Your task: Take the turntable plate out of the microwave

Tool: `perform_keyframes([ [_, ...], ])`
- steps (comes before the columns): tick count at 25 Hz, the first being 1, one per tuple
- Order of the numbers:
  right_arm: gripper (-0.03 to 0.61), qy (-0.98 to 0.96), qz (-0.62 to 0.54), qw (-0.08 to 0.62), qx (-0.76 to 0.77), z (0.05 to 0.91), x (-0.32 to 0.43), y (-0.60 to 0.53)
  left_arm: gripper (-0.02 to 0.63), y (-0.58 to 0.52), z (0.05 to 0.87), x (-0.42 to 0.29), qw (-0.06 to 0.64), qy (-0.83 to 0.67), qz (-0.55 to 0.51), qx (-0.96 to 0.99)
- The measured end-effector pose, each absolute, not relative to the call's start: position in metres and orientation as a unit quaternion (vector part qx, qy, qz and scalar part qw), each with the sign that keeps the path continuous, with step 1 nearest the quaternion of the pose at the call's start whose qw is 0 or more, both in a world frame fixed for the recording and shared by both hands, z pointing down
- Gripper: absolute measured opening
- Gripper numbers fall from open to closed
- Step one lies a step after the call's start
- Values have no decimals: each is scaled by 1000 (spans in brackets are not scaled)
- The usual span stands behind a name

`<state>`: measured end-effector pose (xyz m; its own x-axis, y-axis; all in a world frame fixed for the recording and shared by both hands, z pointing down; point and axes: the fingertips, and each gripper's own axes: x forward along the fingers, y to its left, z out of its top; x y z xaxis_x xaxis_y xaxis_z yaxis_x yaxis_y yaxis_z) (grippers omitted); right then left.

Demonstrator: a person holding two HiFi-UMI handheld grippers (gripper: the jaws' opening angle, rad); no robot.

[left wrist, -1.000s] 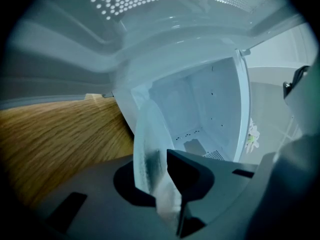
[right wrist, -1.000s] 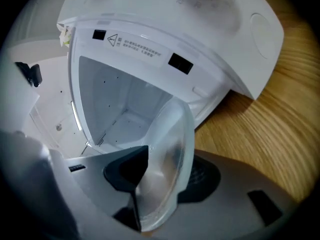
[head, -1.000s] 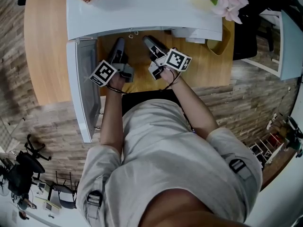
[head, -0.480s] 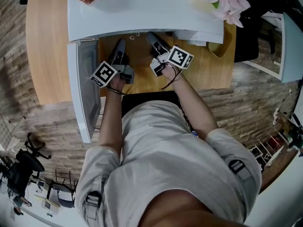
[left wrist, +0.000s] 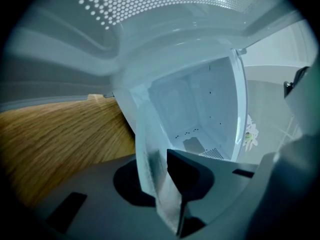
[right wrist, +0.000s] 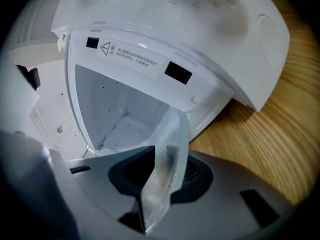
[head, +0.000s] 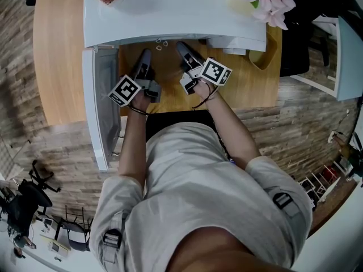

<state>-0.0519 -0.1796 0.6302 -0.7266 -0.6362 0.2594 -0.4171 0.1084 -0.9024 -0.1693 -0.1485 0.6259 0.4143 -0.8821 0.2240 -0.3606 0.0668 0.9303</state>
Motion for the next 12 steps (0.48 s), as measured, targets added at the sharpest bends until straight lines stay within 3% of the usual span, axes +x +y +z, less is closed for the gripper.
perform_keyframes([
  [12, 91, 737, -563, 93, -362, 631, -47, -163, 80, -133, 630, -165, 548, -484, -231, 642],
])
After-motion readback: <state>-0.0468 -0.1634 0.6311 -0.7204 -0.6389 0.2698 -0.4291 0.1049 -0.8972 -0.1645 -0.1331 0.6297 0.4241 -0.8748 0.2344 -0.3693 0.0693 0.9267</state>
